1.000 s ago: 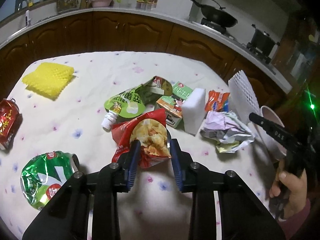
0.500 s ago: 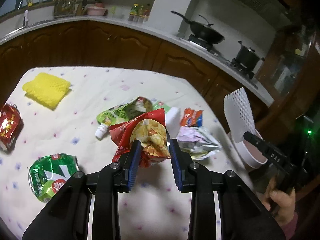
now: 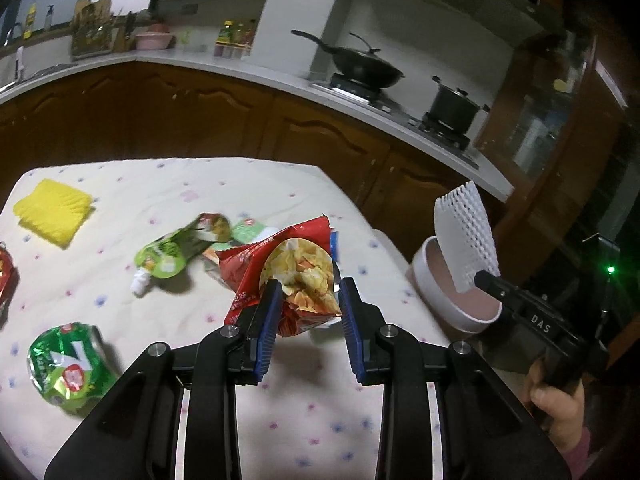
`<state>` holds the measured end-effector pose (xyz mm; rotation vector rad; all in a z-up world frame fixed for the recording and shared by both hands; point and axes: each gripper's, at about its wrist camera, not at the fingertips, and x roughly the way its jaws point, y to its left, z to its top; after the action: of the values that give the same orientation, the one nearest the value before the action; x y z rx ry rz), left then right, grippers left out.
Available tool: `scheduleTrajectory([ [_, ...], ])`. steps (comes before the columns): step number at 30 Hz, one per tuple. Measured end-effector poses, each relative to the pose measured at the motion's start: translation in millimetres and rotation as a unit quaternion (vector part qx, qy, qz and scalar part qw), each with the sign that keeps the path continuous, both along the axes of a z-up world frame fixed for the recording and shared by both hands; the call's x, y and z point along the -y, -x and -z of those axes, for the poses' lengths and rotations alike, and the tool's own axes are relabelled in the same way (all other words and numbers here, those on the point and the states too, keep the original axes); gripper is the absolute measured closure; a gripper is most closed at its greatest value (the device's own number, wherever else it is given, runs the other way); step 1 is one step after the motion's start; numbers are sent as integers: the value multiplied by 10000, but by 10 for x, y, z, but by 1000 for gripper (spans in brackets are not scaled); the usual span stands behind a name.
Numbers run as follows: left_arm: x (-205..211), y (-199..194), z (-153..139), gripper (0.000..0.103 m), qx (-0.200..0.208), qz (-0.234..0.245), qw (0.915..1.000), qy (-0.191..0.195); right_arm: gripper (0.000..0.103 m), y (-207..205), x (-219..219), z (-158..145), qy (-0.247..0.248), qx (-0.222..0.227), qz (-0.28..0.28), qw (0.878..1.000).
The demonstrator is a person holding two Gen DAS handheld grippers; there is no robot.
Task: Collect trash
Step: 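Carry chip bag and foam net over the bin and open both tools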
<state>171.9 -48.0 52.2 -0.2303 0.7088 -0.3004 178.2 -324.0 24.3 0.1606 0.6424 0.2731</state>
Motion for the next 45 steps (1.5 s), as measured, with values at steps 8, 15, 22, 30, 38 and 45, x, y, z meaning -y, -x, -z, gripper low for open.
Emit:
scheduleTrajectory([
  [8,389,-33,-91,75,113,383,9992,10,95,131,356,-49,-40,56,346,9994],
  [15,792,-91,-147,75,159,769,9969,18,95,206,683,-27,-103,26,661,9978],
  [22,1190,-171,-213,75,198,1129,9934,40,95,239,953,2,-148,-10,877,9960],
  [30,1586,-368,-162,75,99,1438,9895,112,95,227,1200,92,-269,-94,1033,9942],
  [38,2119,-591,-65,75,-22,1773,9841,59,95,120,1409,205,-386,-256,1108,9928],
  [45,2540,-853,129,75,-259,1899,9814,-59,95,-9,1565,325,-447,-419,1150,9915],
])
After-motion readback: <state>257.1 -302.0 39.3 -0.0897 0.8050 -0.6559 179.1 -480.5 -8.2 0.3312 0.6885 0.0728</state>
